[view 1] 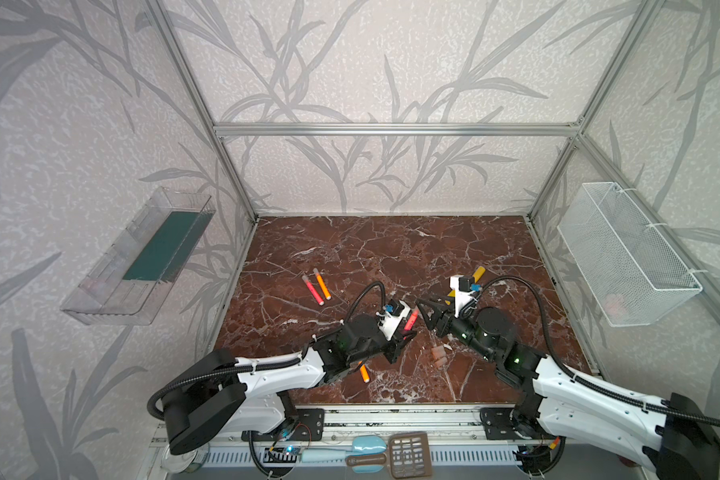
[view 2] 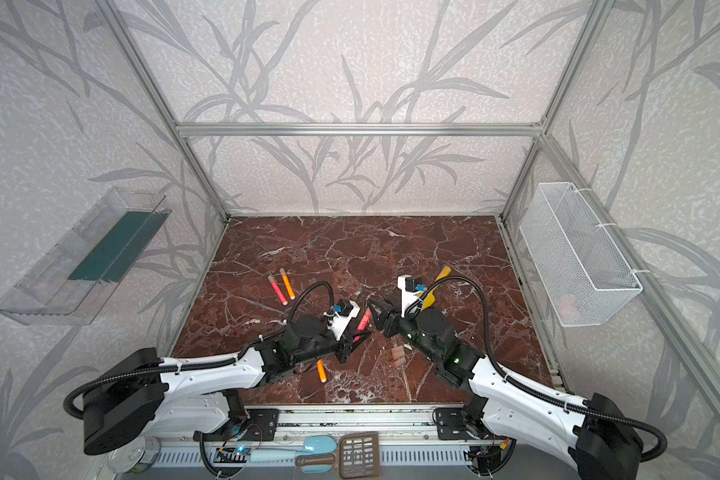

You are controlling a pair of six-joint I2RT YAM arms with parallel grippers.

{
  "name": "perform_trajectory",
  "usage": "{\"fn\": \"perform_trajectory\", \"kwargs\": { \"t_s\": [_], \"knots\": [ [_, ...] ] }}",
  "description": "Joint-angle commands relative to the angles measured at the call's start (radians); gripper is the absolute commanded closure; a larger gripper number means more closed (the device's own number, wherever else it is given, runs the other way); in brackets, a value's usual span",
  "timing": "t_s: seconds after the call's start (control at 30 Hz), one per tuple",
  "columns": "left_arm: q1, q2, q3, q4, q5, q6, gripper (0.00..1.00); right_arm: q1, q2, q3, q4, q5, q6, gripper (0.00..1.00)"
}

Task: Insert the pens into the pen caps
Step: 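Push the pale cap down onto the marker tip with the right gripper, then press the cap firmly onto the marker while the left gripper holds it steady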

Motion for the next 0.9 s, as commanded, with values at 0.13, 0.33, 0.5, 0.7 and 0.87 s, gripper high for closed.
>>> {"fn": "perform_trajectory", "kwargs": {
  "t_s": [0.13, 0.33, 0.5, 0.7, 0.87],
  "knots": [
    [-0.019, 0.012, 0.03, 0.031, -0.018, 0.034, 1.0, -0.005, 0.052, 0.047, 0.053, -0.066, 0.06, 0.55],
    [-0.023, 0.002, 0.017, 0.039, -0.042, 0.043, 1.0, -0.004, 0.088, 0.053, 0.074, -0.115, 0.104, 0.73],
    [-0.023, -0.004, 0.028, 0.034, -0.089, 0.035, 1.0, -0.004, 0.095, 0.072, 0.045, -0.163, 0.115, 0.9],
    [-0.022, -0.038, 0.115, -0.062, -0.201, 0.067, 1.0, -0.003, 0.135, 0.062, 0.094, -0.206, 0.136, 1.0],
    [-0.022, -0.082, 0.181, -0.109, -0.281, 0.106, 1.0, 0.003, 0.168, 0.077, 0.096, -0.235, 0.128, 1.0]
  ]
}}
